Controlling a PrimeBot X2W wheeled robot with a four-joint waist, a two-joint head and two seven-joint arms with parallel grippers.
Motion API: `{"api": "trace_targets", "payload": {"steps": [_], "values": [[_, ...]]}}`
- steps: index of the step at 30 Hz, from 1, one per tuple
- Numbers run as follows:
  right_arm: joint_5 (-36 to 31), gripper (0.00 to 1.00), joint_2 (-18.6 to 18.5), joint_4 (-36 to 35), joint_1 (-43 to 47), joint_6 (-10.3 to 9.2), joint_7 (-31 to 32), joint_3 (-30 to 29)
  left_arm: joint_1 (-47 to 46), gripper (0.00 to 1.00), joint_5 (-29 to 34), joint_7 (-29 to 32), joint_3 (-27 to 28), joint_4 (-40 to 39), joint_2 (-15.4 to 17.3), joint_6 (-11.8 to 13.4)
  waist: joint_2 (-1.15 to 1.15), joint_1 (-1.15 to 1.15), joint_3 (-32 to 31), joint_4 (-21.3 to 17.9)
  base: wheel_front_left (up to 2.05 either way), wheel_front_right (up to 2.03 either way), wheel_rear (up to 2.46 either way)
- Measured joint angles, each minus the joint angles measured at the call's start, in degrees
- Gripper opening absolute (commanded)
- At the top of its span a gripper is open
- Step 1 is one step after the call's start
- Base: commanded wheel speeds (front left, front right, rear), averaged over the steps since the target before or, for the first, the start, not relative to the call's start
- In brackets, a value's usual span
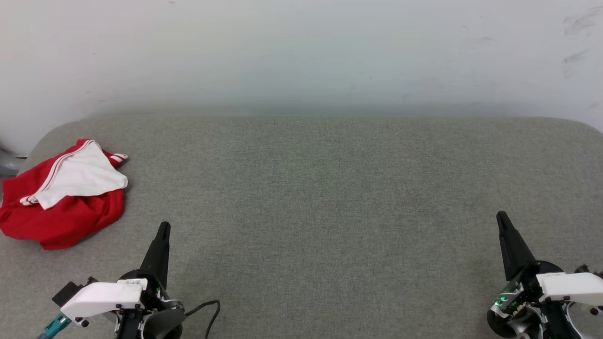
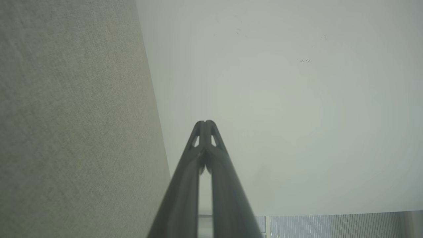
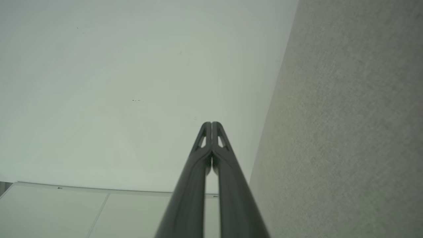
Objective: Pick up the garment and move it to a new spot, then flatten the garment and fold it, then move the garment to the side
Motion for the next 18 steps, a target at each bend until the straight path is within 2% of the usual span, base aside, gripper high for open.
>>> {"api": "trace_targets", "payload": {"steps": [18], "values": [[0.0, 0.0, 0.0, 0.0, 0.0, 0.0, 0.0, 0.0, 0.0, 0.0, 0.0, 0.0, 0.0, 0.0, 0.0, 0.0, 0.0, 0.0, 0.0, 0.0, 0.0, 0.0, 0.0]]}}
